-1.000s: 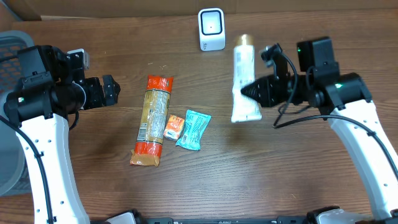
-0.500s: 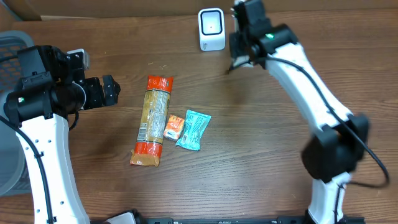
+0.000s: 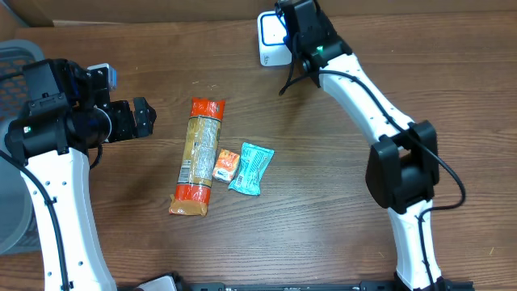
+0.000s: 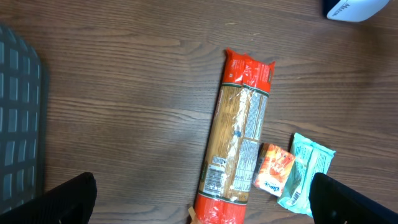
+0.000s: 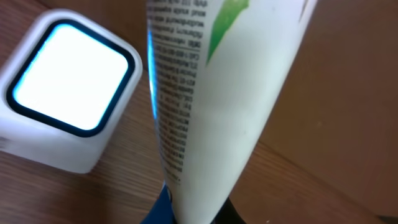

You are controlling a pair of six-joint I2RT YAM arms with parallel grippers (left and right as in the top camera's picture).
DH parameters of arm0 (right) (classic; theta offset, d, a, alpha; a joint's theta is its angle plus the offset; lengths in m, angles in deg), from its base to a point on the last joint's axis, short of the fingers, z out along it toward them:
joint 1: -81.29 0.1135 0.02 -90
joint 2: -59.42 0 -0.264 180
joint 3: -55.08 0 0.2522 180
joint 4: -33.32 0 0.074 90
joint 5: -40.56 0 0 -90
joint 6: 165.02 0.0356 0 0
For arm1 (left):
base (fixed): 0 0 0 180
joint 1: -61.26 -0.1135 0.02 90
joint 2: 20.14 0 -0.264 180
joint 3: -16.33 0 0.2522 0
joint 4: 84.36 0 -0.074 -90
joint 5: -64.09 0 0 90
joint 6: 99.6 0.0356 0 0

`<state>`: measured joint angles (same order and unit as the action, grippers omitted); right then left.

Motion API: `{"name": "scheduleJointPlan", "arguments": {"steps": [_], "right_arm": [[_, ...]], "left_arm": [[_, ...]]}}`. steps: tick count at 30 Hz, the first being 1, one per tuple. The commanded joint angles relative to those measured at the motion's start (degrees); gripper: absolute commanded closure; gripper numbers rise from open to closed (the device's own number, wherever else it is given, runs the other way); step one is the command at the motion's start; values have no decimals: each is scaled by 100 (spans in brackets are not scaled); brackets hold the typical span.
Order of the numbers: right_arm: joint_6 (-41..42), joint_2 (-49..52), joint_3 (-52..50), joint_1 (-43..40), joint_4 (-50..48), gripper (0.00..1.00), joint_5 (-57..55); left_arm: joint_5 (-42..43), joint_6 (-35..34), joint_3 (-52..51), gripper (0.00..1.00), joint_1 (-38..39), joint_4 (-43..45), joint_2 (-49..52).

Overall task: Scan the item barcode
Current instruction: 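Carry the tube to the white scanner and hold it before the window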

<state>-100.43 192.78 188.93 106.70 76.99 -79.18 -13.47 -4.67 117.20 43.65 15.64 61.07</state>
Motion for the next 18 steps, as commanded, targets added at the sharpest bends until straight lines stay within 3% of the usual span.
{"name": "scheduleJointPlan", "arguments": {"steps": [1,10,18], "right_arm": [[-955,168,256,109,-323,96,-625],[-1888,728,254,350,-1128,96,-1449],[-1950,1062,254,356,-1375,96,-1976]], "left_arm": [[68,131,111,0,28,4,-98],[68,129,111,0,28,2,-98],[68,131,111,0,28,4,-98]]}}
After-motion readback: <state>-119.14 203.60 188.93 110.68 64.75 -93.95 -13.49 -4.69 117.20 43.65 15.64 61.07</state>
